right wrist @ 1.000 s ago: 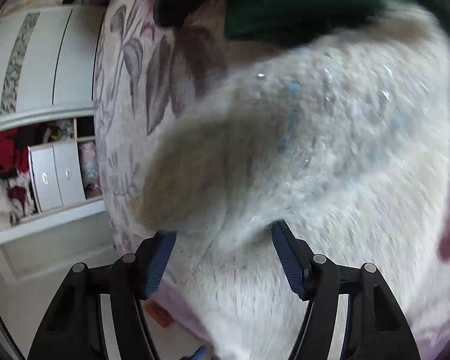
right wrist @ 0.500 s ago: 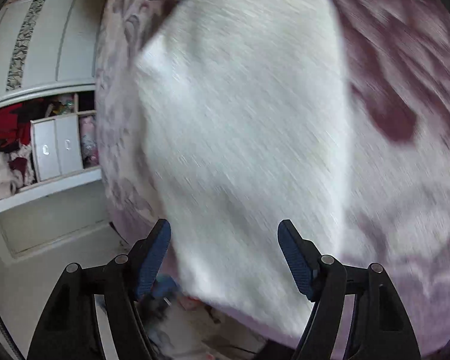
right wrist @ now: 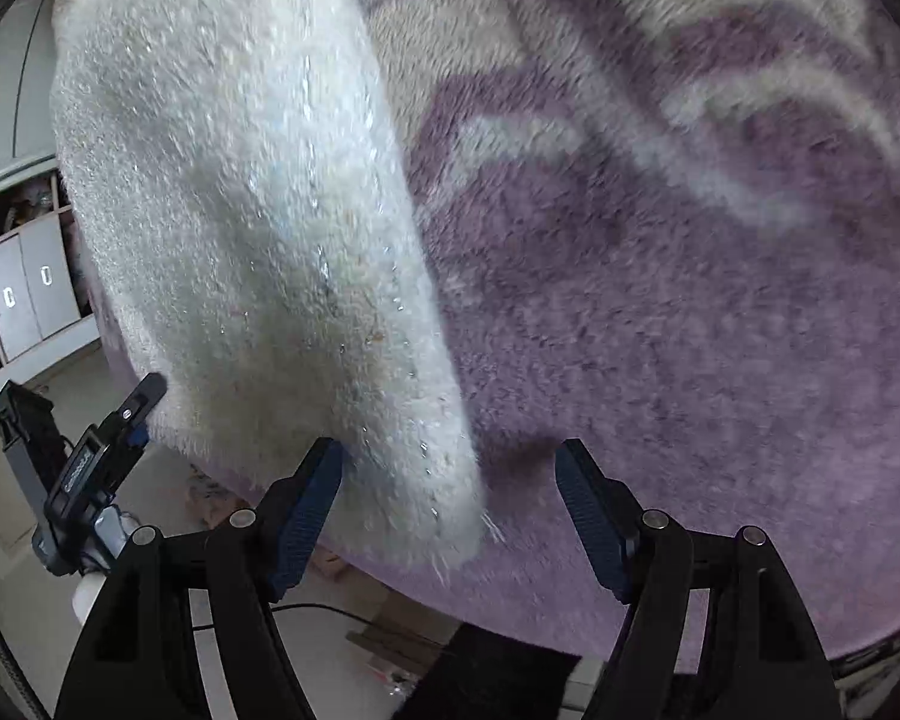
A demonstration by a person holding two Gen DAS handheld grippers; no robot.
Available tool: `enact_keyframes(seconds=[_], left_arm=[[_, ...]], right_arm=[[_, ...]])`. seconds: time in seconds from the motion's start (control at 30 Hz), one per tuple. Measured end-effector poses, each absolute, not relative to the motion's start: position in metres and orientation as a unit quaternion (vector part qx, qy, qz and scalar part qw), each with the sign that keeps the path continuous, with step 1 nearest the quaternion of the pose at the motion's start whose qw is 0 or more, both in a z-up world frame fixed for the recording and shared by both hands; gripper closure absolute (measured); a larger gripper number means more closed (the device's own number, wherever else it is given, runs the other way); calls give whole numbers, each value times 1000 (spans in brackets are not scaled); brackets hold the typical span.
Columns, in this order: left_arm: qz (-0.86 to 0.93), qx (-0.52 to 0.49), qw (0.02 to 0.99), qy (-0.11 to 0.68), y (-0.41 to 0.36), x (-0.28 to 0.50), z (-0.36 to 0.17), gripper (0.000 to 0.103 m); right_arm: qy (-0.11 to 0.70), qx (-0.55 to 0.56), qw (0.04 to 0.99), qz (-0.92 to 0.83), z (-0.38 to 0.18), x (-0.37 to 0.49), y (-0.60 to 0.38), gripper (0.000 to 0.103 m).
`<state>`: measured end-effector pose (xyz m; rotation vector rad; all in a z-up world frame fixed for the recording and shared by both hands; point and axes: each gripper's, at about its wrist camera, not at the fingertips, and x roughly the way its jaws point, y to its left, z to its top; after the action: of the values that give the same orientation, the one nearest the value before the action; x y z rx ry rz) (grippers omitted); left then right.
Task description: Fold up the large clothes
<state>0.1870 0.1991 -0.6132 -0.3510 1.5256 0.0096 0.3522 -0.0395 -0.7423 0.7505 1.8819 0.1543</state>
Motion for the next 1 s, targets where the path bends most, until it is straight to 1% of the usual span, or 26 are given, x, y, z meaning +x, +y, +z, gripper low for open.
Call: enact_keyframes(seconds=[0.03,0.07,0.1,0.13,0.17,0.2,0.27,0.4,0.43,0.47,0.5,0.53,0.57,0.6,0.63,0.67,0.7,0.77,0.8,0.83,0.87,0.9,0.97,1.0], left_arm=[[4,-173,713,680,201,185,-613,70],[4,-184,714,676,202,181,-611,77],[4,-198,717,669,203,175,-606,80],[3,-205,721,662,202,169,-600,84],[4,-209,724,657,200,160,-591,85],[4,-212,725,656,198,151,-583,86],[-4,-211,721,660,191,138,-577,86],[-7,-202,703,682,194,134,-597,85],[-9,-210,698,685,199,136,-602,85],[-17,-223,691,687,205,136,-602,83],[-29,-239,686,686,212,139,-597,78],[-36,-246,688,682,217,140,-589,69],[-47,-255,689,677,223,141,-582,63],[-62,-267,690,670,231,140,-574,60],[-69,-274,692,665,237,140,-571,53],[-77,-281,693,660,242,141,-571,44],[-81,-286,697,653,249,143,-574,41],[-82,-298,696,648,258,149,-587,41],[-86,-314,686,650,259,156,-604,41],[-87,-322,680,653,255,157,-615,41],[-100,-339,670,653,251,162,-626,41],[-110,-351,660,655,243,169,-641,41],[-118,-351,654,660,230,175,-652,41],[-112,-336,669,653,221,176,-650,41]], right_arm=[[782,321,531,64,-745,350,-38,28],[775,323,540,61,-744,349,-37,41],[766,328,550,56,-741,347,-37,75],[762,342,548,55,-739,343,-37,75],[761,338,553,43,-734,339,-42,78],[760,334,557,34,-729,339,-38,80],[761,328,560,18,-721,338,-37,82],[771,322,549,13,-725,338,-43,82],[776,316,545,23,-727,342,-40,81],[780,314,540,31,-729,349,-32,78],[782,316,536,36,-729,352,-33,74],[782,322,531,44,-729,355,-35,71],[782,329,527,52,-728,356,-40,60],[780,334,526,55,-728,355,-46,48],[774,340,530,58,-727,354,-51,40],[772,343,532,64,-728,352,-60,31],[772,343,530,69,-732,352,-62,30],[767,373,514,90,-746,351,-63,30],[764,393,502,100,-755,350,-62,29],[759,409,495,104,-765,347,-64,25],[752,425,491,112,-772,343,-67,11],[732,461,486,121,-776,344,-68,3],[704,513,474,126,-781,347,-69,3],[701,519,470,135,-782,347,-64,8]])
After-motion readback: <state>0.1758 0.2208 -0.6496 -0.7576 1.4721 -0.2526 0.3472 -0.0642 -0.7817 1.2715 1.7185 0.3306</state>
